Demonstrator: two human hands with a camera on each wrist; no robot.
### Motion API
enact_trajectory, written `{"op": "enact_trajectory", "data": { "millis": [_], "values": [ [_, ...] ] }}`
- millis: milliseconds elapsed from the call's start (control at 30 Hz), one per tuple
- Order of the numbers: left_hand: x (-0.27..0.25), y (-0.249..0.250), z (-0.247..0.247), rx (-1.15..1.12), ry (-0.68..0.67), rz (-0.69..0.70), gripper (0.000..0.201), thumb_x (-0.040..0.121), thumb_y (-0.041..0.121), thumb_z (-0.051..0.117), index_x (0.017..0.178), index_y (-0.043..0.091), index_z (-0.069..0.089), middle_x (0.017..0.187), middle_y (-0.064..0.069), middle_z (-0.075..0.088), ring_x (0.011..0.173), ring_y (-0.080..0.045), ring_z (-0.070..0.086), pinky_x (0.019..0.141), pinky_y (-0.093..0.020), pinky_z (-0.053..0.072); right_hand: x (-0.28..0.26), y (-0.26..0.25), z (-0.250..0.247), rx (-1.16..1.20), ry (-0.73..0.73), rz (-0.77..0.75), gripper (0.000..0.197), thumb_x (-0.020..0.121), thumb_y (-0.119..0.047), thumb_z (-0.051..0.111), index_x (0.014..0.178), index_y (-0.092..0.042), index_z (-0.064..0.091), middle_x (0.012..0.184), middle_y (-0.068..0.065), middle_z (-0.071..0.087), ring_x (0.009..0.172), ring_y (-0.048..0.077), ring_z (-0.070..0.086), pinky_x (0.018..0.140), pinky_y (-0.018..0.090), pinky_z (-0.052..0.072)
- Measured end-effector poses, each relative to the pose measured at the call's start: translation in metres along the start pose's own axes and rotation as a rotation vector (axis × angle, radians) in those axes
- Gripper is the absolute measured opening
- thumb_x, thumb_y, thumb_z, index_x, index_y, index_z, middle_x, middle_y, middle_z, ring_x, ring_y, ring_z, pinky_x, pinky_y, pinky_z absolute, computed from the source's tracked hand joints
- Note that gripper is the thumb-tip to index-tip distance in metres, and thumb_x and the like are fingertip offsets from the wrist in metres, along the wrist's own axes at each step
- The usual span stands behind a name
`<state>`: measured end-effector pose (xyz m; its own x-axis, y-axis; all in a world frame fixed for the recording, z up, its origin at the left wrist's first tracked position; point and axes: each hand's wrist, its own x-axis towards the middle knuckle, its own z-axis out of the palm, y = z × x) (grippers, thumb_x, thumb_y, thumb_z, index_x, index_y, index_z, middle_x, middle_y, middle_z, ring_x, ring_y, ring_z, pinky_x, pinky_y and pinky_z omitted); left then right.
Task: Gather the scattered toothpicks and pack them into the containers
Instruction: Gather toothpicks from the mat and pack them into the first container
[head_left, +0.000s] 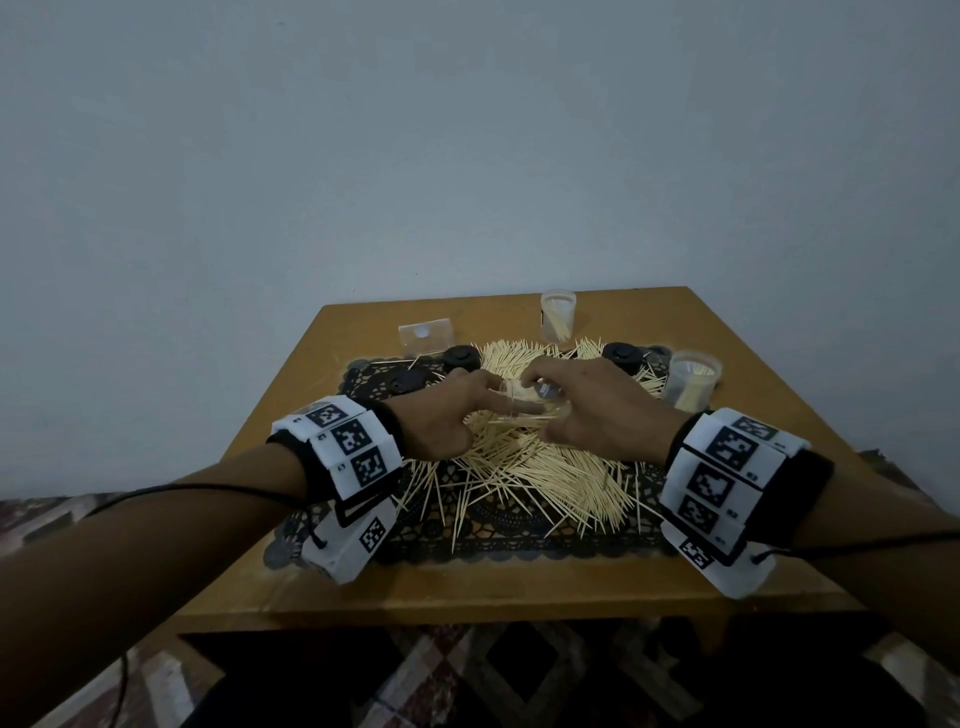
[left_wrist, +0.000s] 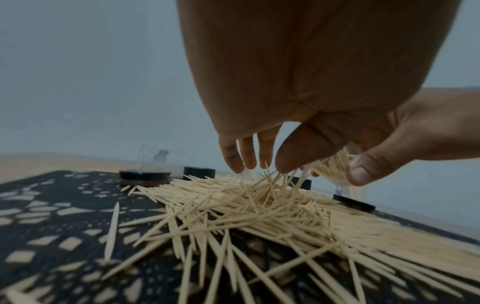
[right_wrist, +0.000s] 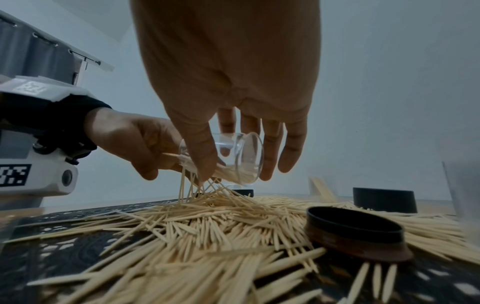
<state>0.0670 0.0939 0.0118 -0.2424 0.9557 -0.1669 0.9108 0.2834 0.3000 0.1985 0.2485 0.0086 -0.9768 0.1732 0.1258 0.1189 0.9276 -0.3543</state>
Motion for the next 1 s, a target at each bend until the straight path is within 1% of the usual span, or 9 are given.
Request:
{"op": "enact_trajectory", "data": {
  "millis": [33, 133, 200, 367, 500, 567, 700, 867, 1000],
  "values": [
    [0.0, 0.0, 0.0, -0.029, 0.008, 0.009, 0.085, 0.073, -0.014, 0.045, 0.14, 0.038, 0.043, 0.14, -0.004, 0.038, 0.12, -0.021, 0.035, 0.103, -0.043, 0.032, -0.001, 0.0, 0.0, 0.006, 0.001, 0.002, 0.052, 0.078, -0.024, 0.079, 0.124, -0.022, 0.054, 0.121, 0.005, 0.064, 0.1, 0.021, 0.061, 0.084, 0.034, 0.051],
    [-0.005, -0.005, -0.005, -0.219, 0.172, 0.006, 0.076, 0.075, -0.016, 0.048, 0.132, 0.034, 0.054, 0.138, 0.0, 0.046, 0.123, -0.013, 0.042, 0.099, -0.03, 0.038, -0.002, 0.003, -0.002, 0.014, 0.004, 0.019, 0.051, 0.079, -0.023, 0.079, 0.123, -0.021, 0.054, 0.121, 0.006, 0.064, 0.099, 0.02, 0.061, 0.081, 0.029, 0.049],
    [-0.008, -0.007, -0.008, -0.267, 0.235, 0.002, 0.075, 0.074, -0.015, 0.048, 0.128, 0.035, 0.057, 0.137, 0.001, 0.048, 0.123, -0.01, 0.044, 0.1, -0.031, 0.042, -0.003, 0.006, -0.003, 0.017, 0.004, 0.029, 0.051, 0.079, -0.024, 0.079, 0.124, -0.02, 0.054, 0.121, 0.005, 0.065, 0.1, 0.017, 0.06, 0.079, 0.026, 0.045],
    [-0.012, 0.0, -0.009, -0.191, 0.089, 0.018, 0.078, 0.074, -0.014, 0.048, 0.134, 0.036, 0.052, 0.141, 0.002, 0.042, 0.125, -0.009, 0.038, 0.104, -0.03, 0.033, 0.001, 0.004, -0.004, 0.057, 0.028, 0.039, 0.055, 0.078, -0.026, 0.08, 0.126, -0.021, 0.053, 0.119, 0.002, 0.065, 0.098, 0.012, 0.056, 0.08, 0.024, 0.042],
    [-0.017, -0.009, -0.013, -0.319, 0.279, -0.023, 0.069, 0.078, -0.013, 0.051, 0.132, 0.029, 0.055, 0.135, 0.005, 0.052, 0.114, -0.004, 0.051, 0.095, -0.029, 0.046, 0.0, 0.009, -0.006, 0.056, 0.012, 0.061, 0.055, 0.078, -0.027, 0.08, 0.125, -0.021, 0.054, 0.117, 0.001, 0.064, 0.095, 0.011, 0.054, 0.077, 0.023, 0.039],
    [-0.023, -0.019, -0.014, -0.238, 0.358, -0.067, 0.055, 0.083, -0.006, 0.058, 0.13, 0.022, 0.056, 0.124, 0.006, 0.057, 0.104, -0.001, 0.054, 0.092, -0.024, 0.045, -0.002, 0.014, -0.008, 0.054, 0.018, 0.085, 0.055, 0.078, -0.027, 0.08, 0.125, -0.021, 0.054, 0.118, 0.001, 0.064, 0.094, 0.01, 0.053, 0.077, 0.023, 0.038],
    [-0.035, -0.025, -0.001, 0.122, 0.19, -0.053, 0.05, 0.087, 0.027, 0.067, 0.134, 0.024, 0.048, 0.133, 0.003, 0.049, 0.122, -0.013, 0.043, 0.101, -0.022, 0.029, -0.006, 0.021, -0.01, 0.037, 0.032, 0.134, 0.053, 0.078, -0.027, 0.08, 0.124, -0.022, 0.054, 0.12, 0.0, 0.065, 0.092, 0.009, 0.052, 0.075, 0.023, 0.037],
    [-0.022, 0.01, 0.027, 0.235, 0.158, 0.181, 0.05, 0.086, 0.033, 0.068, 0.131, 0.023, 0.051, 0.134, -0.001, 0.045, 0.123, -0.015, 0.038, 0.105, -0.031, 0.036, -0.008, 0.026, -0.009, 0.026, 0.063, 0.182, 0.053, 0.077, -0.027, 0.08, 0.123, -0.023, 0.054, 0.119, 0.001, 0.065, 0.094, 0.011, 0.054, 0.077, 0.025, 0.04],
    [0.004, 0.032, 0.034, 0.403, 0.085, 0.266, 0.061, 0.086, 0.036, 0.066, 0.141, 0.022, 0.043, 0.141, -0.004, 0.042, 0.127, -0.02, 0.036, 0.104, -0.035, 0.036, -0.009, 0.027, -0.011, 0.013, 0.106, 0.204, 0.051, 0.077, -0.027, 0.08, 0.12, -0.023, 0.055, 0.118, 0.001, 0.065, 0.094, 0.011, 0.053, 0.078, 0.026, 0.04]
  ]
}}
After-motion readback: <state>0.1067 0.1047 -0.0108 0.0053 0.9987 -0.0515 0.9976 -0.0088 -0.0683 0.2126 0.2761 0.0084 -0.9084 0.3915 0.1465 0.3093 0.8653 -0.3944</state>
